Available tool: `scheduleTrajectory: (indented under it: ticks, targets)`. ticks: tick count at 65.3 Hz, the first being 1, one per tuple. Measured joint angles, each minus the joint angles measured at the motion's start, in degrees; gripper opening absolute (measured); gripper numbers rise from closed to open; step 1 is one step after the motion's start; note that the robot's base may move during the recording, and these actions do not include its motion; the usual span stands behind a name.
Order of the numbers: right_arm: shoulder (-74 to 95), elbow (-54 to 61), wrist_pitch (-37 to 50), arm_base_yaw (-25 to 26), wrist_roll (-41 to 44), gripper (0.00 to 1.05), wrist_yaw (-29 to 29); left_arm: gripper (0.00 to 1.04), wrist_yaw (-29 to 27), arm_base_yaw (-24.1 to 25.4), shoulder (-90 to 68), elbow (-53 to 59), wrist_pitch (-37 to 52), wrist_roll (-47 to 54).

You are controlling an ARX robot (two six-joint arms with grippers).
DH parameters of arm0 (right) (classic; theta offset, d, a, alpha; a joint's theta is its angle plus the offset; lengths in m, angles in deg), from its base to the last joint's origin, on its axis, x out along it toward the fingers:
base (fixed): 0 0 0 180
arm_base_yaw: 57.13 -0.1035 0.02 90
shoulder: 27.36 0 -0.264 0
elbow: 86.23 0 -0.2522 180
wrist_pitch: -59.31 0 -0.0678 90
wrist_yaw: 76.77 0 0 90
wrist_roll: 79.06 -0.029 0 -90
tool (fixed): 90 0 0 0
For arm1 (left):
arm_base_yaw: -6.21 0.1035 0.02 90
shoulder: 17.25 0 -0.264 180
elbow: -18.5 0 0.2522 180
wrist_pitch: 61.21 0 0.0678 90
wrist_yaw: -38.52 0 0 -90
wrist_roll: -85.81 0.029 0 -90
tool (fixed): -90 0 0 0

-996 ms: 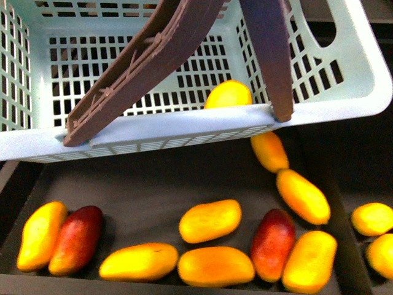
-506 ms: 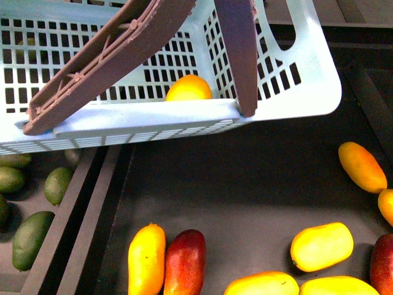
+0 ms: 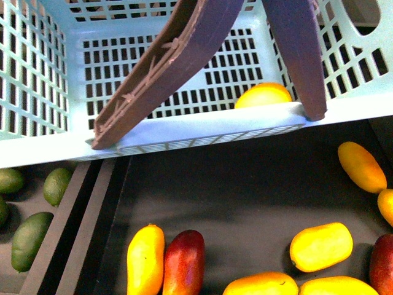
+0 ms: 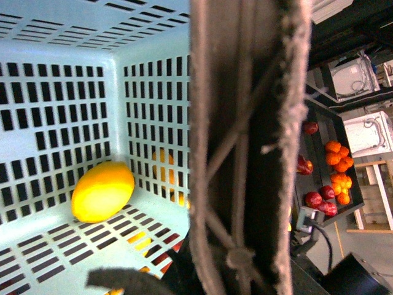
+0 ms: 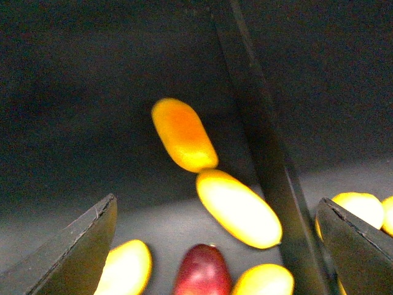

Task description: Pick lemon and mango into basket

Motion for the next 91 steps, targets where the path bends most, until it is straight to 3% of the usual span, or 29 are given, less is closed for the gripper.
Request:
scheduleTrajectory:
  ticks: [14, 23, 49, 80, 91]
  targets:
    - [17.22, -3.91, -0.11, 3.58, 18.86, 0.96, 2.32, 0.05, -0.87, 0.22, 0.00, 0.00, 0.02, 0.39]
    - [24.87, -7.43, -0.22, 2.80, 24.17, 0.96, 2.03, 0.05, -0.35, 0.20, 0.00, 0.00, 0.00, 0.26]
    - [35.21, -20.06, -5.62, -1.11, 26.21, 0.96, 0.35, 0.05, -0.46, 0.20, 0.00, 0.00, 0.02, 0.26]
    - [41.66, -28.46, -9.42, -1.90, 26.38, 0.96, -0.81, 0.05, -0.17, 0.15, 0.00, 0.00, 0.02, 0.26]
    - [42.23, -27.89, -9.29, -1.53, 26.58, 0.73, -0.87, 0.05, -0.37, 0.15, 0.00, 0.02, 0.00, 0.26]
